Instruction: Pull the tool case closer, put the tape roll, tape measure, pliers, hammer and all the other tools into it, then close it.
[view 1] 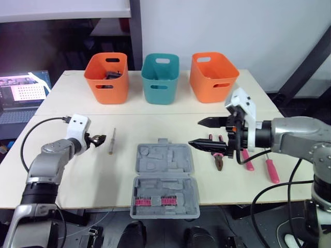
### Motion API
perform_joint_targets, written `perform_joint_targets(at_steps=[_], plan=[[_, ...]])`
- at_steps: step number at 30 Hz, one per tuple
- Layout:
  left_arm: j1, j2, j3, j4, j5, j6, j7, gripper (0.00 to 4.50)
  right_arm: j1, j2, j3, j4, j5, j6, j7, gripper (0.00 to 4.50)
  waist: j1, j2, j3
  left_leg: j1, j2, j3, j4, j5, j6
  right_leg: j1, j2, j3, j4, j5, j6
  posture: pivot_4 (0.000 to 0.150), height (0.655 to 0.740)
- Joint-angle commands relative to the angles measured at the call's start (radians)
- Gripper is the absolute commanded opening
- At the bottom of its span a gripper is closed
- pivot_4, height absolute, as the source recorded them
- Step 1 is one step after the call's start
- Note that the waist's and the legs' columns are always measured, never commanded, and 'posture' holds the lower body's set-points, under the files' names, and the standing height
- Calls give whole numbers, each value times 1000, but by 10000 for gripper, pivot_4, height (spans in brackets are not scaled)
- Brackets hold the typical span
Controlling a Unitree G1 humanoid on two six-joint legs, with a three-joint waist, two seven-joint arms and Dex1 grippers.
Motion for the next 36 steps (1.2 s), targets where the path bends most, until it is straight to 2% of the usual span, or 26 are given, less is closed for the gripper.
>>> perform_joint_targets(at_steps=[1, 9, 25, 31, 36], plan=[[-54, 7, -23, 99, 45, -101, -42, 26944, -13, -10, -10, -7, 10, -27, -5, 45000, -1, 0, 0, 0, 0, 0, 0, 0, 0, 0, 0, 0, 0, 0, 0, 1500, 7400], [-143, -37, -49, 338, 92, -226, -76, 26944, -15, -34, -7, -7, 7, -37, -8, 45000, -2, 0, 0, 0, 0, 0, 0, 0, 0, -1, 0, 0, 1, 2, 3, 1500, 7400], [-237, -78, -44, 611, 130, -307, -76, 26944, -7, -59, -4, -16, 9, -37, -23, 45000, -1, 0, 0, 0, 0, 1, 0, 0, 0, 0, 0, 0, 1, 2, 4, 1500, 7400], [-257, -72, -27, 645, 126, -342, -77, 159, -4, -59, -2, -20, 10, -36, -26, 45000, -3, 0, 0, 1, 0, 1, 0, 0, 0, -1, 0, 0, 2, 2, 4, 1500, 7400], [-261, -29, -9, 593, 114, -343, -107, 159, -2, -63, 0, -19, 10, -36, -24, 45000, -3, 0, 0, 0, 0, 1, 0, 0, 0, -1, 0, 0, 2, 2, 4, 1500, 7400]])
